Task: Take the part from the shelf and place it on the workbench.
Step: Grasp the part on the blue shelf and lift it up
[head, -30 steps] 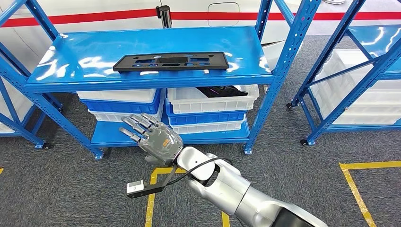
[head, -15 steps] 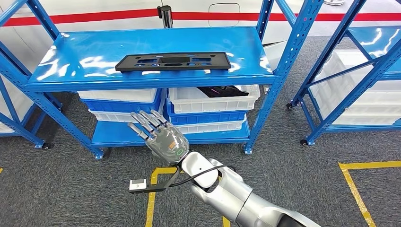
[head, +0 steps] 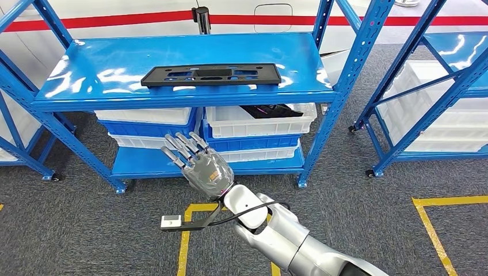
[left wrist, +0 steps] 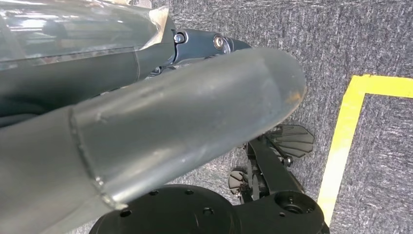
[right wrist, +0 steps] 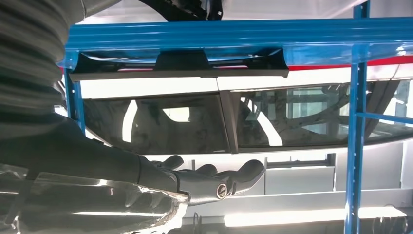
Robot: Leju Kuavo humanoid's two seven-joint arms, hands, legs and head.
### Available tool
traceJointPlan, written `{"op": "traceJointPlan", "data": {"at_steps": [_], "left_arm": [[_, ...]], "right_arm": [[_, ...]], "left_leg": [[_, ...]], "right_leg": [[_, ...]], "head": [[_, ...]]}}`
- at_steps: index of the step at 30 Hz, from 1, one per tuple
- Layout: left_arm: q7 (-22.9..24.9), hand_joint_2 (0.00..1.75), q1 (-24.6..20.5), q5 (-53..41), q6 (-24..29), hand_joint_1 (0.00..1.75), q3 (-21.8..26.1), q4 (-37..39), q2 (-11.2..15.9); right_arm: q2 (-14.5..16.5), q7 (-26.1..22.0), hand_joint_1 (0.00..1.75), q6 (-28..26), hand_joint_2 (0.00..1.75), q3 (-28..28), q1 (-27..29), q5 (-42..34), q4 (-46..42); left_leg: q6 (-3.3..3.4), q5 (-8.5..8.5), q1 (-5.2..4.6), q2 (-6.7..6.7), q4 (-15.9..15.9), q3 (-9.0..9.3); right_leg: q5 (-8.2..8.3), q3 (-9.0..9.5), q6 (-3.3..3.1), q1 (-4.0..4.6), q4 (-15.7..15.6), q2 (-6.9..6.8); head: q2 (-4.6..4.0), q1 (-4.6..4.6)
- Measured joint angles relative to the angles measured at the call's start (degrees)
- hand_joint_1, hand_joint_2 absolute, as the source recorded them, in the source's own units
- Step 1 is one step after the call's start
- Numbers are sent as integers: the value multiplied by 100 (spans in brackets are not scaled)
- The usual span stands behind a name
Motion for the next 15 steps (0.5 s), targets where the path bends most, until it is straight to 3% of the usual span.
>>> {"op": "traceJointPlan", "data": {"at_steps": [5,8,10,11,13,15], "left_arm": [[-12,0,-1,-49,-7,0,-2,0,2],[-12,0,-5,-67,-9,0,-2,0,11],[-13,0,-4,-87,-21,0,-3,0,-1],[-13,0,-7,-94,-30,0,-3,0,-9],[-14,0,-13,-98,-44,0,-4,0,-21],[-14,0,-11,-102,-49,0,-4,0,-22]], "right_arm": [[-24,32,0,11,175,-93,74,83,-39],[-4,36,0,40,175,-127,84,93,-95],[16,37,0,63,175,-156,88,96,-142],[21,37,0,73,175,-168,85,96,-159],[6,38,0,89,175,-192,91,98,-171],[-26,39,0,98,175,-216,131,109,-172]], "left_leg": [[11,-9,-2,0,16,-8],[107,-28,-17,1,20,-16],[177,50,17,16,-153,83],[206,96,40,27,-247,139],[234,139,71,40,-339,195],[212,130,85,39,-334,191]], "right_leg": [[5,1,9,-16,-5,1],[30,17,49,-48,-53,3],[-10,-8,53,-19,5,1],[-99,-89,38,-4,175,2],[-404,-432,-3,-14,857,4],[-607,-754,39,-60,1484,3]], "head": [[0,-1],[0,-4],[0,2],[0,4],[0,11],[0,12]]}}
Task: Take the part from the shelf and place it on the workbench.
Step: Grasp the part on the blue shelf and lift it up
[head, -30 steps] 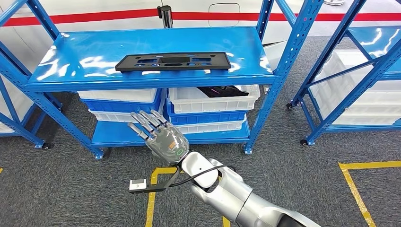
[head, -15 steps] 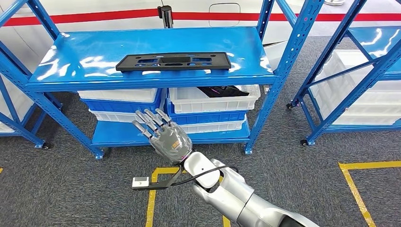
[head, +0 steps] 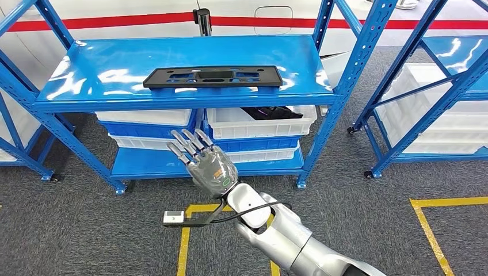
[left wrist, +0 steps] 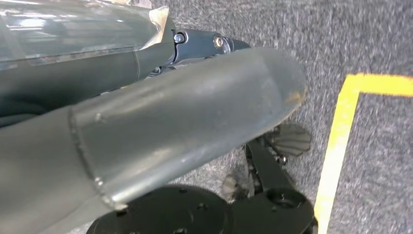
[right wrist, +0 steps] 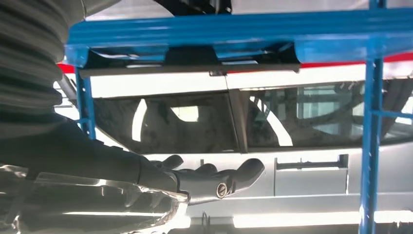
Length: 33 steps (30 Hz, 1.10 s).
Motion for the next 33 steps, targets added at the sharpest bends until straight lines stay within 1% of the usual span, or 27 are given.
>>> {"op": "traceJointPlan", "data": {"at_steps": [1,2,3,4,5,6,7,9,10,11,12,14,15,16,17,19,20,21,23,25,26,27,29,30,31,32,33], "left_arm": [[-1,0,3,-2,-1,0,0,0,-2],[-2,0,5,-4,-1,0,0,0,-5],[-5,0,6,-4,-1,0,0,0,-9],[-9,0,5,-4,2,0,0,0,-3],[-12,0,3,-4,4,0,0,0,2],[-15,0,1,-5,6,0,0,0,9],[-18,0,2,-5,8,0,0,0,16],[-20,0,7,-7,8,0,-1,1,10],[-20,0,7,-7,8,0,-2,1,8],[-20,0,4,-7,9,0,-2,1,7],[-20,0,1,-6,12,0,-2,1,7],[-20,0,1,-5,21,0,-2,0,7],[-20,0,4,-4,26,0,-2,0,6],[-20,0,7,-4,30,0,-2,0,4],[-20,0,8,-4,31,0,-2,0,3],[-20,0,6,-3,34,0,-2,0,6],[-20,0,2,-3,35,0,-3,1,7],[-21,0,-3,-3,36,0,-3,1,9],[-23,0,-9,-4,40,0,-4,1,6],[-26,0,-7,-4,43,0,-4,0,1],[-29,0,-6,-3,43,0,-3,0,-5],[-32,0,-6,-2,43,0,-3,0,-11],[-42,0,-8,3,43,0,-2,0,-22],[-48,0,-7,8,43,0,-1,0,-25],[-55,0,-5,14,44,0,1,0,-30],[-61,0,-3,20,48,0,2,0,-35],[-64,0,-1,25,51,0,3,0,-44]], "right_arm": [[-13,0,0,3,175,-10,19,8,0],[-19,0,0,7,175,-17,29,18,-1],[-21,0,0,11,175,-23,32,26,-1],[-21,0,0,16,175,-27,31,31,-1],[-19,0,0,22,175,-32,34,34,-5],[-18,0,0,28,175,-37,41,37,-8],[-15,0,0,33,175,-41,48,38,-12],[-9,0,0,38,175,-49,58,38,-17],[-3,0,0,39,175,-51,57,38,-20],[3,0,0,40,175,-52,56,38,-23],[11,0,0,41,175,-53,55,38,-27],[21,0,0,45,175,-54,61,38,-33],[25,0,0,50,175,-54,66,39,-33],[28,0,0,54,175,-54,69,40,-33],[33,0,0,58,175,-54,70,42,-34],[52,1,0,61,175,-54,67,51,-43],[63,1,0,63,175,-55,62,55,-49],[73,2,0,68,175,-56,58,59,-55],[83,5,0,82,175,-59,52,64,-63],[93,8,0,97,175,-65,45,69,-80],[96,9,0,104,175,-69,36,71,-89],[95,9,0,111,175,-73,30,73,-94],[75,7,0,120,175,-79,41,78,-92],[61,3,0,121,175,-80,58,81,-89],[48,-2,0,121,175,-81,75,83,-85],[39,-8,0,121,175,-83,85,84,-83],[36,-13,0,121,175,-84,87,84,-81]], "left_leg": [[-27,-10,15,-3,11,0],[-66,-28,39,-8,35,-1],[-123,-60,66,-15,84,-5],[-194,-108,76,-24,157,-25],[-263,-161,82,-30,240,-52],[-319,-204,79,-35,306,-81],[-355,-227,76,-39,343,-103],[-382,-241,112,-32,366,-112],[-391,-284,131,-3,434,-136],[-398,-382,140,32,603,-210],[-404,-530,141,67,887,-347],[-398,-856,130,97,1680,-766],[-382,-932,125,98,1983,-944],[-353,-904,115,98,2101,-1036],[-310,-769,98,98,1989,-1011],[-178,-363,33,103,1262,-684],[-116,-232,-6,115,913,-520],[-70,-170,-45,125,678,-410],[-39,-197,-100,133,560,-368],[-25,-174,-98,123,463,-309],[-12,-153,-87,122,404,-265],[0,-136,-75,121,350,-220],[26,-141,-77,111,327,-188],[31,-150,-79,102,328,-183],[31,-160,-81,90,330,-176],[24,-172,-81,77,333,-164],[9,-188,-80,65,338,-146]], "right_leg": [[23,-25,60,-32,37,-2],[136,74,140,-65,-166,-4],[302,278,228,-106,-563,-6],[434,474,291,-132,-942,0],[521,624,298,-147,-1223,15],[552,702,266,-150,-1364,29],[538,701,206,-136,-1358,43],[537,696,96,-125,-1329,50],[536,702,57,-121,-1324,49],[532,710,22,-115,-1326,46],[526,718,-6,-104,-1328,41],[507,723,-40,-59,-1327,27],[498,727,-54,-33,-1326,22],[488,737,-69,-8,-1326,20],[479,754,-82,15,-1326,20],[454,800,-112,43,-1331,21],[443,812,-116,63,-1336,22],[433,813,-111,69,-1340,21],[421,804,-68,70,-1360,8],[392,797,-14,67,-1345,-8],[333,746,-4,70,-1232,-11],[236,642,-8,74,-1017,-11],[-37,246,-32,67,-275,-9],[-119,49,-22,64,45,-9],[-126,-80,10,61,213,-9],[-35,-90,59,54,144,-10],[138,24,115,45,-160,-11]], "head": [[0,-1],[0,-1],[0,-1],[0,1],[0,-2],[0,-6],[0,-12],[0,-21],[0,-22],[0,-22],[0,-23],[0,-25],[0,-25],[0,-25],[0,-25],[0,-23],[0,-22],[0,-22],[0,-22],[0,-19],[0,-17],[0,-12],[0,-8],[0,-8],[0,-8],[0,-8],[0,-8]]}}
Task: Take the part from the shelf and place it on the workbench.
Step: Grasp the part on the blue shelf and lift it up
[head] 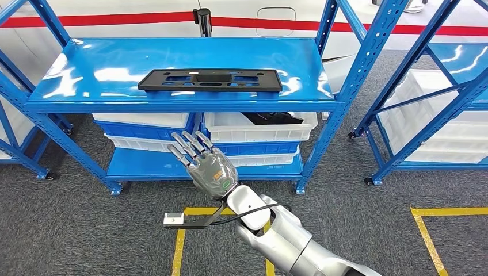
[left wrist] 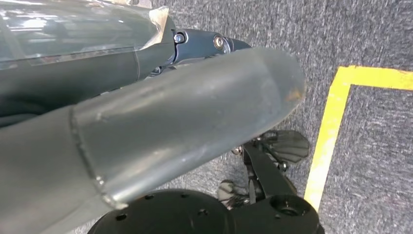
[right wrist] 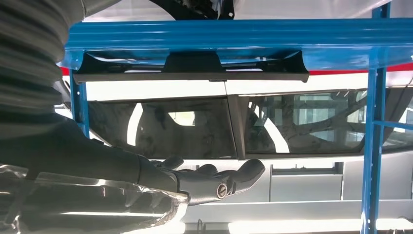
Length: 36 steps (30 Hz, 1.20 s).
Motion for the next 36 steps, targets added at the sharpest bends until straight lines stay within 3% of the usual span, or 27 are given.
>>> {"op": "traceJointPlan", "data": {"at_steps": [1,3,5,8,9,11,13,14,15,17,18,19,23,25,27,28,29,30,32,34,36], "left_arm": [[-3,0,1,4,4,0,1,0,-9],[-9,0,-1,10,8,0,2,0,-21],[-12,0,0,17,10,0,3,0,-24],[-16,0,-1,23,11,0,4,-1,-23],[-17,0,-2,22,11,0,4,-1,-23],[-22,0,2,19,13,0,3,0,-26],[-30,0,12,8,22,0,3,0,-25],[-37,0,15,-1,30,0,3,0,-23],[-45,0,17,-8,39,0,4,0,-20],[-56,0,13,-17,55,0,5,0,-15],[-58,0,10,-19,59,0,5,0,-14],[-59,0,7,-20,61,0,5,0,-14],[-60,0,16,-21,73,0,5,0,-21],[-57,0,14,-21,94,0,5,0,-24],[-45,0,9,-21,122,0,5,0,-23],[-36,0,10,-21,133,0,5,0,-24],[-26,0,13,-21,139,0,6,0,-27],[-17,0,15,-23,142,0,7,0,-31],[-9,0,16,-27,147,0,8,1,-49],[-3,0,10,-30,149,0,8,2,-64],[4,0,6,-31,149,0,7,2,-69]], "right_arm": [[-1,-3,0,0,175,-1,-2,0,1],[3,-7,0,0,175,-3,-7,1,1],[10,-8,0,0,175,-4,-12,2,1],[32,-9,0,0,175,-8,-28,3,1],[43,-11,0,0,175,-9,-34,3,1],[56,-31,0,-7,175,-9,-42,-5,6],[58,-66,0,-28,175,-9,-43,-24,30],[58,-83,0,-43,175,-9,-43,-33,46],[59,-94,0,-57,175,-9,-43,-40,61],[61,-105,0,-90,175,-9,-51,-50,80],[61,-107,0,-104,175,-9,-58,-55,86],[61,-107,0,-115,175,-9,-65,-58,92],[66,-107,0,-143,175,-12,-85,-67,106],[66,-102,0,-177,175,-14,-98,-68,117],[50,-95,0,-207,175,-14,-92,-64,143],[39,-92,0,-214,175,-14,-83,-64,159],[30,-91,0,-218,175,-14,-77,-63,173],[24,-90,0,-220,175,-14,-75,-62,182],[21,-80,0,-221,175,-15,-84,-55,192],[23,-65,0,-222,175,-16,-102,-44,201],[26,-56,0,-223,175,-17,-120,-33,211]], "left_leg": [[-22,-22,0,-14,11,18],[-89,-86,-22,-34,56,34],[-153,-121,-27,-40,75,33],[-247,-209,15,-24,185,3],[-282,-326,26,-11,388,-86],[-343,-665,50,15,1109,-450],[-378,-813,74,27,1687,-800],[-383,-719,82,31,1677,-836],[-380,-526,90,34,1438,-751],[-361,-108,91,46,621,-378],[-340,-2,78,45,319,-235],[-314,29,60,44,151,-154],[-144,12,22,28,52,-82],[-59,30,34,33,-16,-15],[-7,11,9,29,-20,4],[4,-1,-6,22,-18,12],[11,-17,-20,13,-16,24],[11,-35,-33,1,-15,46],[-8,-84,-50,-22,-12,105],[-55,-145,-78,-39,6,139],[-116,-190,-79,-40,13,148]], "right_leg": [[200,185,44,-11,-431,-1],[475,495,31,-21,-1093,2],[523,567,-64,-4,-1233,6],[531,607,-172,-48,-1264,9],[526,631,-201,-71,-1276,8],[498,663,-246,-74,-1277,2],[479,680,-265,-69,-1275,0],[470,693,-265,-70,-1274,3],[457,713,-259,-75,-1274,7],[420,761,-224,-71,-1275,14],[400,774,-196,-58,-1276,16],[384,780,-165,-44,-1278,15],[319,780,-28,-30,-1251,5],[111,547,-50,-20,-787,2],[-159,94,-98,-16,1,3],[-212,-94,-95,-13,278,3],[-173,-183,-71,-9,353,3],[-32,-142,-35,-2,179,3],[367,184,-2,12,-622,3],[611,459,-51,30,-1211,4],[637,523,-129,49,-1314,8]], "head": [[0,1],[0,-3],[0,-8],[0,-10],[0,-11],[0,-15],[0,-14],[0,-15],[0,-14],[0,-13],[0,-10],[0,-9],[0,-4],[0,3],[0,7],[0,6],[0,6],[0,6],[0,7],[0,5],[0,3]]}}
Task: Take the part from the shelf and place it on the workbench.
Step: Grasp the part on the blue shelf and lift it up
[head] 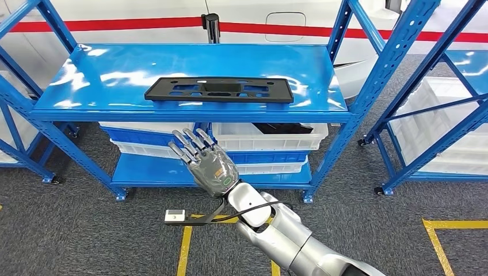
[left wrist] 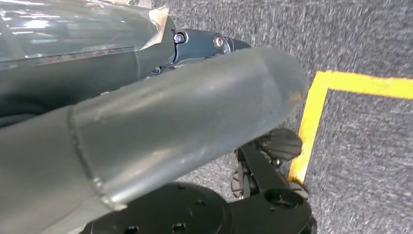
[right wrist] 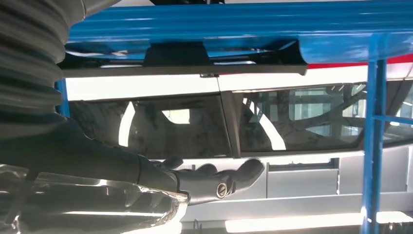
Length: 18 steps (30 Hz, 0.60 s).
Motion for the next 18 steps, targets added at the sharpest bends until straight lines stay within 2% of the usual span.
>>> {"op": "traceJointPlan", "data": {"at_steps": [2,4,6,7,8,9,11,12,13,14,17,18], "left_arm": [[7,0,-4,-6,3,0,-1,-2,5],[13,0,-9,-15,6,0,-1,-4,9],[24,0,-7,-27,7,0,-2,-4,6],[31,0,-3,-37,7,0,-2,-4,6],[38,0,1,-46,7,0,-3,-4,7],[42,0,4,-56,7,0,-3,-4,8],[45,0,2,-72,7,0,-4,-4,14],[45,0,0,-78,5,0,-4,-3,17],[46,0,-4,-83,3,0,-4,-2,19],[46,0,-6,-86,2,0,-5,-1,18],[47,0,-3,-88,0,0,-6,-1,14],[47,0,-2,-88,0,0,-6,-1,11]], "right_arm": [[12,10,0,0,175,-3,-14,10,3],[39,31,0,0,175,-5,-30,13,2],[60,46,0,4,175,-5,-36,11,8],[64,49,0,11,175,-5,-33,11,13],[65,54,0,22,175,-5,-29,12,18],[66,59,0,34,175,-5,-26,13,21],[72,71,0,62,175,-7,-32,16,22],[77,76,0,73,175,-8,-39,19,22],[80,80,0,81,175,-10,-46,21,22],[82,84,0,86,175,-11,-50,22,22],[89,88,0,90,175,-17,-58,24,18],[92,98,0,90,175,-26,-65,27,16]], "left_leg": [[-64,-65,30,7,48,9],[-138,-284,55,26,447,-145],[-212,-603,93,50,1228,-572],[-240,-683,115,59,1544,-783],[-259,-651,132,66,1677,-914],[-267,-483,147,72,1552,-912],[-256,38,169,84,773,-612],[-239,213,162,88,388,-437],[-213,296,149,88,141,-325],[-180,292,128,85,45,-281],[-57,242,95,74,5,-242],[-11,241,99,75,-30,-205]], "right_leg": [[-9,51,-78,-42,-36,10],[-30,144,-151,-94,-80,9],[-74,196,-197,-90,-83,4],[-95,213,-205,-88,-82,6],[-116,232,-202,-88,-81,11],[-141,264,-188,-89,-80,19],[-205,351,-149,-93,-82,32],[-240,386,-117,-76,-80,35],[-269,404,-85,-61,-80,35],[-291,408,-51,-49,-83,34],[-344,419,50,-43,-93,30],[-400,371,62,-40,14,27]], "head": [[0,-3],[0,-16],[0,-26],[0,-25],[0,-25],[0,-26],[0,-25],[0,-25],[0,-23],[0,-21],[0,-16],[0,-15]]}}
